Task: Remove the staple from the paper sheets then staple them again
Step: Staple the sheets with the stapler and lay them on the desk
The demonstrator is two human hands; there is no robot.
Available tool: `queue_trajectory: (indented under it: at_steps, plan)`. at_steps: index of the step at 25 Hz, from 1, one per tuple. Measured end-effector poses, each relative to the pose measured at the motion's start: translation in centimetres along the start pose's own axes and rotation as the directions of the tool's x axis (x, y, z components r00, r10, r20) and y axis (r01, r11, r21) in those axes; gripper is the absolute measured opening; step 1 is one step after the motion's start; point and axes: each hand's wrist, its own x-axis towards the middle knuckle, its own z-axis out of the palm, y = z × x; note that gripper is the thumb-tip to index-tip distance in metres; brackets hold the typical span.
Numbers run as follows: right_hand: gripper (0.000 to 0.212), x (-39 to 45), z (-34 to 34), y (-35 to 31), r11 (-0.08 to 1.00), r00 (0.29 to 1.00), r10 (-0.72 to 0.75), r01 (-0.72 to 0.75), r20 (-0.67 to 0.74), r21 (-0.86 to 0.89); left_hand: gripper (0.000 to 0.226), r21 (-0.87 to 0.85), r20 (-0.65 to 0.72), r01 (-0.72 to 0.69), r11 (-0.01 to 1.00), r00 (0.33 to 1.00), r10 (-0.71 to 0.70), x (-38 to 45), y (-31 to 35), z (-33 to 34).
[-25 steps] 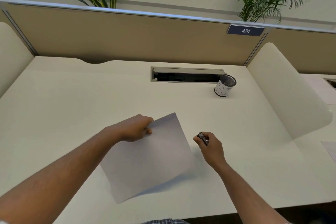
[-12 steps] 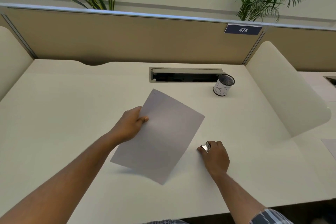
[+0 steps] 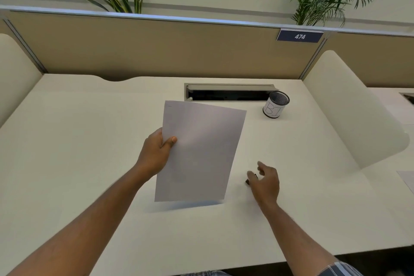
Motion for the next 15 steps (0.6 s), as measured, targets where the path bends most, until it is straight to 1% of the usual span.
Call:
queue_trajectory:
  at_steps: [1, 2, 3, 4, 5, 6, 9, 12, 15]
  plan:
    - [0.046, -0.1, -0.2, -1.8, 0.961, 0.996, 0.05, -0.068, 0.074, 0.269, 0.025, -0.011, 0.003, -0.003, 1.0, 1.0, 0.003, -0.1, 0.1, 0.2]
    - [0.046, -0.2, -0.4, -3.7, 0.874, 0.979, 0.039, -0.129, 0.198, 0.469, 0.026, -0.018, 0.006, -0.009, 1.0, 1.0, 0.009, -0.2, 0.3, 0.5]
    - [0.049, -0.3, -0.6, -5.5, 0.807, 0.949, -0.043, -0.152, 0.314, 0.571, 0.026, -0.027, 0.009, -0.018, 0.999, 1.0, 0.018, -0.3, 0.4, 0.8]
    - [0.05, -0.2, -0.7, -7.0, 0.773, 0.912, -0.148, -0.134, 0.383, 0.62, 0.026, -0.033, 0.008, -0.027, 0.999, 1.0, 0.027, -0.4, 0.6, 1.1]
    - [0.049, -0.3, -0.8, -8.3, 0.756, 0.882, -0.235, -0.099, 0.409, 0.647, 0.027, -0.04, 0.001, -0.035, 0.999, 0.999, 0.036, -0.5, 0.8, 1.3]
    - [0.044, -0.5, -1.0, -9.6, 0.739, 0.868, -0.285, -0.07, 0.406, 0.67, 0.027, -0.048, -0.015, -0.043, 0.998, 0.999, 0.042, -0.5, 0.8, 1.5]
    - [0.025, -1.0, -1.1, -11.6, 0.734, 0.901, -0.305, 0.016, 0.308, 0.679, 0.023, -0.081, -0.097, -0.082, 0.993, 0.993, 0.074, -0.7, 0.8, 1.5]
    - [0.015, -1.4, -0.5, -12.2, 0.728, 0.918, -0.331, 0.101, 0.218, 0.678, 0.018, -0.127, -0.172, -0.136, 0.983, 0.979, 0.113, -1.2, 0.3, 1.2]
    - [0.009, -1.9, 0.6, -12.0, 0.756, 0.924, -0.333, 0.141, 0.19, 0.64, 0.026, -0.175, -0.183, -0.16, 0.971, 0.975, 0.127, -1.9, -0.7, 1.2]
